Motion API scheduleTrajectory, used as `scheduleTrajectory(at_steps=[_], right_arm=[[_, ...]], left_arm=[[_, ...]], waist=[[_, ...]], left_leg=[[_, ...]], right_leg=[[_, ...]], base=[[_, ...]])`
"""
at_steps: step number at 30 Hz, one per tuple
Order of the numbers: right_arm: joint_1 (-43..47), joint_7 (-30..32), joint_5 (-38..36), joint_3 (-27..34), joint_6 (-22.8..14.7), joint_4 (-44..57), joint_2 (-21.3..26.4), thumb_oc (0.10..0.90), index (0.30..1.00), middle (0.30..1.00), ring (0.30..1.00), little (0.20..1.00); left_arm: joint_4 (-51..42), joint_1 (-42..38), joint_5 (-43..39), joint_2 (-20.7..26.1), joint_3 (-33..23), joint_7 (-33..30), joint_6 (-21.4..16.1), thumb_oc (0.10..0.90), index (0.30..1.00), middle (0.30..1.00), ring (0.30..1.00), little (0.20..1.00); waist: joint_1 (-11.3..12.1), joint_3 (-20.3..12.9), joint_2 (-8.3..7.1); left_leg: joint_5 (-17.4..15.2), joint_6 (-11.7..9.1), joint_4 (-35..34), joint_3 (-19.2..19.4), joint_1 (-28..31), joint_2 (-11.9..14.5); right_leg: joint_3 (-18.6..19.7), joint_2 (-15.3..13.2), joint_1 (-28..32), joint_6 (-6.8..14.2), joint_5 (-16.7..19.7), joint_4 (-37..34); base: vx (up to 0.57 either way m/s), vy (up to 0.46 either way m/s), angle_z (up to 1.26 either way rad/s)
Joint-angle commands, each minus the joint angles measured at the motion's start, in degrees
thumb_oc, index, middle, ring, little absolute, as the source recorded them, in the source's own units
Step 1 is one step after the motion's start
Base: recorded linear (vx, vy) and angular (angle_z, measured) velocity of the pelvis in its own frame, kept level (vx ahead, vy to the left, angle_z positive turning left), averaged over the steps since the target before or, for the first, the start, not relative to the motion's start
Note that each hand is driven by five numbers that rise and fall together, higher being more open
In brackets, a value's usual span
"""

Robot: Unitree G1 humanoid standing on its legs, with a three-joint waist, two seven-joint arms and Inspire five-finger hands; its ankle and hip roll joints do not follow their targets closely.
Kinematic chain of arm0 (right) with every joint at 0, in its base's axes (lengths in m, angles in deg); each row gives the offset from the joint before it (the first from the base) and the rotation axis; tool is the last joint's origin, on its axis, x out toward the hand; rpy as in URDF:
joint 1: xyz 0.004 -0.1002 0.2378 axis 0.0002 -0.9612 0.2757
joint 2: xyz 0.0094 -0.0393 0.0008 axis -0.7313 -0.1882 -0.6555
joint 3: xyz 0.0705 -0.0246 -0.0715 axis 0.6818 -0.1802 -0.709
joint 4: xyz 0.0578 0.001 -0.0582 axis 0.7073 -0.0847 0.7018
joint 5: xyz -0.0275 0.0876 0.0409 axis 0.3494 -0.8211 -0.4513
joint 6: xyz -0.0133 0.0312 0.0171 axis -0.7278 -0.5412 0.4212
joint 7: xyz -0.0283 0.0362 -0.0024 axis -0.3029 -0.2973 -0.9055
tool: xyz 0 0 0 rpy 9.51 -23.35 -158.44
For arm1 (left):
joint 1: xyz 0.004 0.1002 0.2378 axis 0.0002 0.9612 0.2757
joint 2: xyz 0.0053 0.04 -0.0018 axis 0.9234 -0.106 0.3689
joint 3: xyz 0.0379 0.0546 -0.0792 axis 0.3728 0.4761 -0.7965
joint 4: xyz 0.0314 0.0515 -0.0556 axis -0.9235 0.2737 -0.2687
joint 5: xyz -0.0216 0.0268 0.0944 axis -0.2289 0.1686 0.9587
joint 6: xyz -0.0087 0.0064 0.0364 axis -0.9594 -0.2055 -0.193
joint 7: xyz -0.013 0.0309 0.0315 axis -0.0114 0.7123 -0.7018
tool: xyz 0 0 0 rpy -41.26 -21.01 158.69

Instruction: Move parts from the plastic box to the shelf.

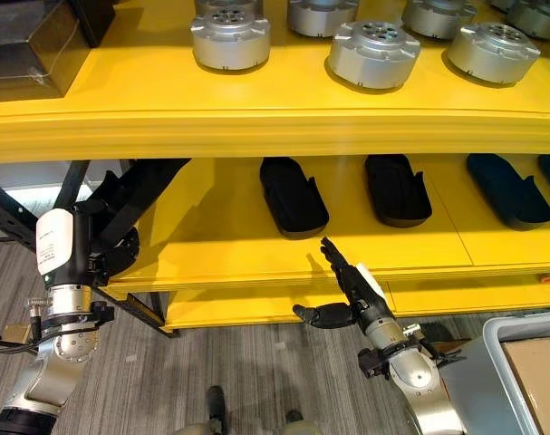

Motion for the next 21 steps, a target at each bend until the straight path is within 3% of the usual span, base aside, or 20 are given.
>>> scheduleTrajectory(at_steps=[1, 4, 7, 9, 10, 12, 14, 16, 21], right_arm=[[7.2, 3.7, 0.2, 0.5, -6.0, 6.1, 2.3, 0.900, 1.000, 1.000, 1.000, 1.000], [6.9, 3.7, -0.2, 0.4, -6.3, 6.2, 2.5, 0.900, 1.000, 1.000, 1.000, 1.000], [6.7, 2.1, -0.7, 0.2, -7.3, 5.9, 2.5, 0.900, 1.000, 1.000, 1.000, 1.000], [8.6, 0.6, -0.8, -1.3, -8.3, 4.5, 1.8, 0.900, 1.000, 1.000, 1.000, 1.000], [9.0, 0.0, -1.1, -1.4, -8.0, 4.5, 1.5, 0.900, 1.000, 1.000, 1.000, 1.000], [8.7, -0.7, -1.6, -1.1, -7.7, 4.7, 1.5, 0.900, 1.000, 1.000, 1.000, 1.000], [9.0, -1.1, -1.3, -1.6, -8.2, 4.7, 1.8, 0.900, 1.000, 1.000, 1.000, 1.000], [9.1, -1.1, -0.2, -1.6, -8.3, 5.5, 2.8, 0.900, 1.000, 1.000, 1.000, 1.000], [8.3, -1.9, -1.2, -0.3, -7.0, 7.0, 5.8, 0.900, 1.000, 1.000, 1.000, 1.000]], left_arm=[[-5.9, -7.7, -0.8, 1.5, -2.2, -2.3, -6.1, 0.400, 0.300, 0.300, 0.300, 0.300], [-6.0, -8.0, -0.3, 1.6, -1.8, -1.8, -6.5, 0.400, 0.300, 0.300, 0.300, 0.300], [-6.4, -8.1, 0.0, 1.8, -1.5, -2.0, -5.2, 0.400, 0.300, 0.300, 0.300, 0.300], [-5.9, -9.6, -0.2, 3.0, -0.4, -4.0, -3.0, 0.400, 0.300, 0.300, 0.300, 0.300], [-6.2, -9.9, 0.4, 2.8, -0.4, -3.7, -2.2, 0.400, 0.300, 0.300, 0.300, 0.300], [-6.4, -9.8, 0.5, 2.7, -0.6, -3.3, -1.8, 0.400, 0.300, 0.300, 0.300, 0.300], [-6.0, -10.1, 0.4, 2.8, 0.0, -4.5, -0.8, 0.400, 0.300, 0.300, 0.300, 0.300], [-4.9, -10.8, 0.2, 2.2, 0.2, -5.8, -1.0, 0.400, 0.300, 0.300, 0.300, 0.300], [-4.7, -9.3, -0.5, 1.5, -0.2, -6.6, -1.0, 0.400, 0.300, 0.300, 0.300, 0.300]], waist=[[2.3, -4.5, -0.98], [1.8, -3.9, -0.99], [1.4, -3.6, -1.14], [0.5, -2.5, -1.56], [0.3, -2.6, -1.86], [0.8, -2.8, -2.32], [1.0, -2.3, -2.63], [0.8, -1.5, -1.99], [0.3, -1.7, -1.21]], left_leg=[[-7.5, -1.4, 4.0, 0.3, -0.3, 4.2], [-7.9, -0.7, 4.7, 0.2, 0.0, 4.4], [-8.4, -0.9, 5.0, 1.0, 1.0, 4.9], [-9.3, -1.5, 4.0, 1.5, 3.2, 6.2], [-9.4, -1.7, 2.2, 1.4, 4.0, 7.2], [-9.2, -1.9, 2.4, 1.7, 3.6, 7.4], [-8.4, -2.8, 3.2, 2.0, 2.4, 8.8], [-6.6, -4.2, 2.4, 2.3, 1.4, 10.2], [-5.0, -5.4, 0.7, 3.0, 2.8, 11.0]], right_leg=[[-5.1, -0.2, -5.3, 0.7, 3.7, 8.1], [-4.7, -0.1, -9.0, 1.2, 4.1, 13.2], [-4.7, -1.6, -10.7, 1.8, 6.0, 10.8], [-2.6, -3.9, -14.6, 3.5, 13.6, 5.4], [-0.8, -3.1, -14.1, 5.1, 13.5, 0.7], [-2.5, -2.8, -13.2, 4.8, 13.3, -0.2], [-4.2, -2.6, -14.2, 4.3, 12.5, 1.2], [-5.2, -2.3, -14.2, 3.1, 10.9, 1.6], [-6.5, -2.6, -11.6, 2.2, 9.4, 0.9]], base=[[0.02, 0.096, -0.09], [0.02, 0.017, -0.21], [0.03, -0.128, -0.12], [-0.02, -0.393, -0.30], [0.00, -0.424, -0.29], [-0.01, -0.277, 0.01], [-0.10, -0.185, 0.30], [-0.08, -0.051, 0.26], [0.04, 0.018, -0.17]])
